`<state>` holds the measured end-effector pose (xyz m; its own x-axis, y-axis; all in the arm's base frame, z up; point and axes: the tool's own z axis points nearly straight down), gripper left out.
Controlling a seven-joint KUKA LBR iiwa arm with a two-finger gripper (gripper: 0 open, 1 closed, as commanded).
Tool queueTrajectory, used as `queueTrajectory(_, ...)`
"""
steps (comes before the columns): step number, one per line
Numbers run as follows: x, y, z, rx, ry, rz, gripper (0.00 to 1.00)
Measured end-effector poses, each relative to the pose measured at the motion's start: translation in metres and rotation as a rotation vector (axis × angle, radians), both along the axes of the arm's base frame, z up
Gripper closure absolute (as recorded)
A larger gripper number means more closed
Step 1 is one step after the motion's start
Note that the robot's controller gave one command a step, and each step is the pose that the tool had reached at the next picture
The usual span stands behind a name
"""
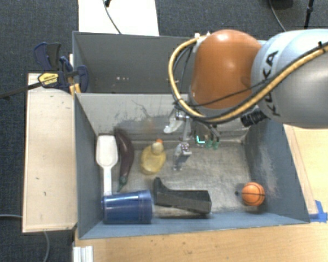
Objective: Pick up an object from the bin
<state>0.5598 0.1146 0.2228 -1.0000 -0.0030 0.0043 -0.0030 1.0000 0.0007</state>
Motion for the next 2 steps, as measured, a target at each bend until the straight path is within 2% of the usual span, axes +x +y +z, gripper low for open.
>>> queueTrajectory(1, 0.002, -0.001, 0.004, 0.001, -0.007, -0.003, 0.00)
queueTrajectory(2, -0.021, -0.007, -0.041, 0.001, -0.010, 0.127, 0.00)
